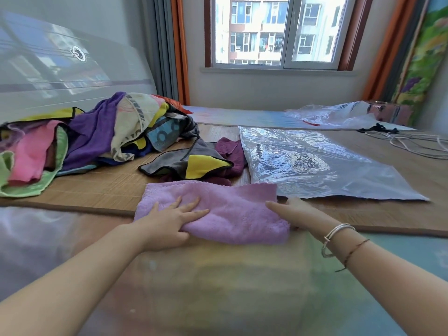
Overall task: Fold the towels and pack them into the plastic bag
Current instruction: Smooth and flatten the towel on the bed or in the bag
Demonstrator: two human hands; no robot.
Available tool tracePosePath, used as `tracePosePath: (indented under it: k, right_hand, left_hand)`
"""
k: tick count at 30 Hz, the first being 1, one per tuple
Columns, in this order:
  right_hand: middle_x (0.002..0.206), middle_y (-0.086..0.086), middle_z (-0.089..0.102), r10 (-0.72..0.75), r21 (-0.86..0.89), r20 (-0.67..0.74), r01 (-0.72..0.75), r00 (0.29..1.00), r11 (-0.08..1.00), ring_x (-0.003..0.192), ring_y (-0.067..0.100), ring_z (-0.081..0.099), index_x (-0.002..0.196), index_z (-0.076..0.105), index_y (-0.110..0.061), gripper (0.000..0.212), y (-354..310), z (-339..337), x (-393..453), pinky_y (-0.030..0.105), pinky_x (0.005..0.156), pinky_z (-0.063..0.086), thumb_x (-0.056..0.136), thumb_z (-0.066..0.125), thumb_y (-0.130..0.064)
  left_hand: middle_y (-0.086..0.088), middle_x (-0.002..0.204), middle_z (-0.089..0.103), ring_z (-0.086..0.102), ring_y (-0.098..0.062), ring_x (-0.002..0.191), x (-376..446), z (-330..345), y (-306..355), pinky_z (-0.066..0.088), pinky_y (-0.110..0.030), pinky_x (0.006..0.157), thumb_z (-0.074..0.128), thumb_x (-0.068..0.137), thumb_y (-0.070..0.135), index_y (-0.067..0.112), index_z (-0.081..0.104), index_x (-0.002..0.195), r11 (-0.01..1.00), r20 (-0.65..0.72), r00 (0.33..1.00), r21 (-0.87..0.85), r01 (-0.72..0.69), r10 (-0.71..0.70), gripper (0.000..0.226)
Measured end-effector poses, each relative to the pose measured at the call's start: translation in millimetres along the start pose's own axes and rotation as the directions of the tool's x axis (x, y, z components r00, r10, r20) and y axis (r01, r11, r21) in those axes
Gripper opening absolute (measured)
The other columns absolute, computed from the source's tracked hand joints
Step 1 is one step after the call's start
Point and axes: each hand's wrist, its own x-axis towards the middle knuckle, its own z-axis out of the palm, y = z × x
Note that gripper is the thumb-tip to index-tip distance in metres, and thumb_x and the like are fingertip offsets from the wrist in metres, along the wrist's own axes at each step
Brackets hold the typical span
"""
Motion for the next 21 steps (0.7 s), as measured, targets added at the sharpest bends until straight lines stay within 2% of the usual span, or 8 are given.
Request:
tracePosePath:
  k: [3, 5, 7, 11, 14, 16, 18, 21]
  right_hand:
    - [0.066, -0.001, 0.047, 0.006, 0.156, 0.06, -0.016, 0.998, 0.988, 0.05, 0.01, 0.041, 0.072, 0.044, -0.018, 0.028, -8.9, 0.3, -0.9, 0.014, 0.033, 0.029, 0.096, 0.053, -0.029]
    - [0.066, 0.001, 0.05, 0.041, 0.233, 0.081, -0.059, 0.996, 0.971, 0.049, 0.012, 0.045, 0.076, 0.047, -0.016, 0.021, -10.9, 0.1, 0.8, 0.013, 0.033, 0.03, 0.093, 0.057, -0.023]
    - [0.075, 0.007, 0.057, 0.1, 0.303, 0.127, -0.134, 0.987, 0.944, 0.059, 0.02, 0.053, 0.09, 0.054, -0.01, 0.019, -12.9, -0.7, 2.3, 0.019, 0.051, 0.04, 0.087, 0.065, -0.025]
    - [0.103, 0.016, 0.065, 0.102, 0.386, 0.231, -0.187, 0.968, 0.903, 0.092, 0.03, 0.062, 0.119, 0.059, -0.007, 0.074, -11.9, 5.6, 5.8, 0.035, 0.083, 0.045, 0.056, 0.078, -0.04]
    - [0.124, 0.019, 0.063, 0.022, 0.557, 0.218, -0.143, 0.976, 0.818, 0.102, 0.026, 0.063, 0.12, 0.059, -0.006, 0.049, -17.7, 1.8, -8.8, 0.043, 0.097, 0.049, 0.08, 0.074, -0.03]
    - [0.123, 0.024, 0.062, -0.052, 0.67, 0.176, -0.081, 0.983, 0.738, 0.091, 0.026, 0.061, 0.12, 0.058, -0.002, 0.035, -21.0, -7.1, -22.2, 0.043, 0.091, 0.05, 0.089, 0.063, -0.017]
    - [0.104, 0.025, 0.066, -0.115, 0.798, 0.142, -0.045, 0.983, 0.601, 0.076, 0.026, 0.062, 0.105, 0.062, -0.001, 0.017, -19.3, -16.2, -28.9, 0.036, 0.078, 0.051, 0.091, 0.055, -0.009]
    - [0.085, 0.016, 0.065, -0.204, 0.927, 0.083, -0.001, 0.975, 0.374, 0.071, 0.023, 0.065, 0.086, 0.061, -0.005, 0.013, -24.9, -34.2, -41.4, 0.029, 0.068, 0.053, 0.09, 0.048, -0.006]
  left_hand:
    - [0.021, 0.158, -0.013, -0.012, -0.015, 0.148, -2.2, -5.8, 10.8, -0.007, -0.06, 0.115, 0.046, 0.09, 0.063, 0.057, 0.007, 0.145, 0.997, 0.034, 0.999, -0.073, 0.018, -0.015, 0.068]
    - [0.024, 0.157, -0.011, -0.011, -0.011, 0.148, -1.4, -4.7, 24.2, -0.011, -0.057, 0.116, 0.035, 0.08, 0.079, 0.058, 0.007, 0.145, 0.99, -0.014, 1.0, -0.144, 0.003, -0.005, 0.074]
    - [0.023, 0.158, -0.008, -0.009, -0.011, 0.148, 2.9, -2.4, 38.4, -0.011, -0.056, 0.116, 0.027, 0.079, 0.08, 0.056, 0.008, 0.146, 0.974, -0.052, 0.999, -0.228, -0.002, -0.01, 0.074]
    - [0.019, 0.16, -0.002, -0.003, -0.017, 0.15, 17.6, 4.3, 53.7, -0.005, -0.057, 0.117, 0.02, 0.088, 0.074, 0.049, 0.013, 0.149, 0.956, -0.071, 0.994, -0.289, 0.058, -0.082, 0.067]
    - [0.017, 0.161, 0.004, 0.0, -0.017, 0.15, 22.3, 5.8, 59.6, -0.004, -0.058, 0.116, 0.019, 0.094, 0.068, 0.047, 0.015, 0.15, 0.944, -0.083, 0.99, -0.321, 0.08, -0.112, 0.06]
    - [0.019, 0.159, 0.013, 0.008, -0.013, 0.149, 21.4, 2.3, 63.8, -0.002, -0.059, 0.116, 0.02, 0.097, 0.063, 0.047, 0.019, 0.149, 0.919, -0.124, 0.987, -0.391, 0.046, -0.102, 0.055]
    - [0.022, 0.155, 0.025, 0.019, -0.007, 0.145, 20.7, -5.9, 73.4, 0.001, -0.054, 0.118, 0.022, 0.099, 0.059, 0.047, 0.027, 0.146, 0.854, -0.174, 0.983, -0.52, -0.036, -0.065, 0.049]
    - [0.013, 0.147, 0.043, 0.033, -0.002, 0.135, 19.1, -21.5, 97.5, 0.013, -0.026, 0.114, 0.023, 0.1, 0.056, 0.039, 0.036, 0.145, 0.612, -0.157, 0.987, -0.783, -0.11, -0.024, 0.05]
